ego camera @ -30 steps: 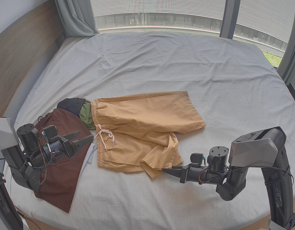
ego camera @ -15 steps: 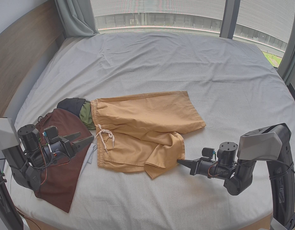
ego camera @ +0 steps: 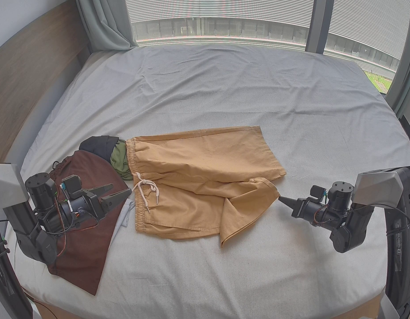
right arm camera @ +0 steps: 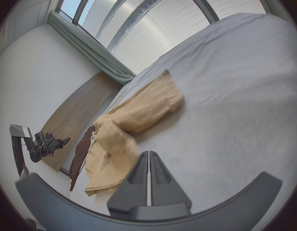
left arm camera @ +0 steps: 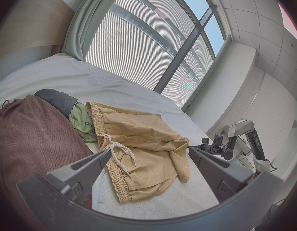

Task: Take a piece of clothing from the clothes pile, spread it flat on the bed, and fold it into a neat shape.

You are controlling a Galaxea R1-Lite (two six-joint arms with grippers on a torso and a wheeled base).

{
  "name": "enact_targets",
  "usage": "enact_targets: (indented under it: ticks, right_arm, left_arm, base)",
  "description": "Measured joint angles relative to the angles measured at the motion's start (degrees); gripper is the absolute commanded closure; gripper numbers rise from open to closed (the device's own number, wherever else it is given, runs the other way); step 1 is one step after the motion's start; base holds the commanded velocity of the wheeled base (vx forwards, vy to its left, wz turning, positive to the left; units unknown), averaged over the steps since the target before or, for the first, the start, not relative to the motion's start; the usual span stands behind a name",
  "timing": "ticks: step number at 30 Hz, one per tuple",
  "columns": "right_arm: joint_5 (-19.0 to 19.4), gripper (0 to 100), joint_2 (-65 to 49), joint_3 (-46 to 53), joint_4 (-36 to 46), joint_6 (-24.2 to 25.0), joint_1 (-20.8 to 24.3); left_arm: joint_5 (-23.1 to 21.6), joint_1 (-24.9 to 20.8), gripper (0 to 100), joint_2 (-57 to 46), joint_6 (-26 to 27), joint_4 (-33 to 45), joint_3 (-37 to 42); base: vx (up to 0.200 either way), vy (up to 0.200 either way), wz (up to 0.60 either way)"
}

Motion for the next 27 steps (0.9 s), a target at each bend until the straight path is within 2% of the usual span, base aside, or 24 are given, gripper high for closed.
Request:
enact_targets:
  ticks: [6,10,16,17,21,24,27]
  right_arm:
    - [-0.1,100,0.0,-3.9,0.0,0.1,-3.3]
    - [-1.4,100,0.2,-6.0,0.0,0.1,-3.9]
    - [-1.2,100,0.2,-4.3,0.1,-1.1,-3.8]
    - [-1.2,0,0.2,-3.7,0.1,-1.8,-3.8]
    - [-1.1,0,0.0,-1.9,0.1,-5.8,-3.5]
    - [-0.7,0,0.1,-0.9,0.1,-10.6,-3.3]
    - [1.0,0,0.2,0.0,0.1,-12.2,-3.0]
  left_arm:
    - [0.0,-0.1,0,0.0,0.0,0.0,0.0]
    - [0.0,-0.1,0,0.1,0.0,0.0,0.0]
    - [0.0,0.0,0,0.2,0.0,0.0,-0.1]
    - [0.0,0.0,0,0.2,0.0,0.0,-0.1]
    - [0.0,0.0,0,0.2,0.0,0.0,-0.1]
    - [0.0,0.0,0,0.3,0.0,0.0,-0.1]
    - [0.0,-0.1,0,0.3,0.0,0.0,0.0]
  base:
    - [0.0,0.0,0.0]
    - [0.0,0.0,0.0]
    - [0.0,0.0,0.0]
    - [0.0,0.0,0.0]
    - [0.0,0.0,0.0]
    - [0.0,0.0,0.0]
    - [0.0,0.0,0.0]
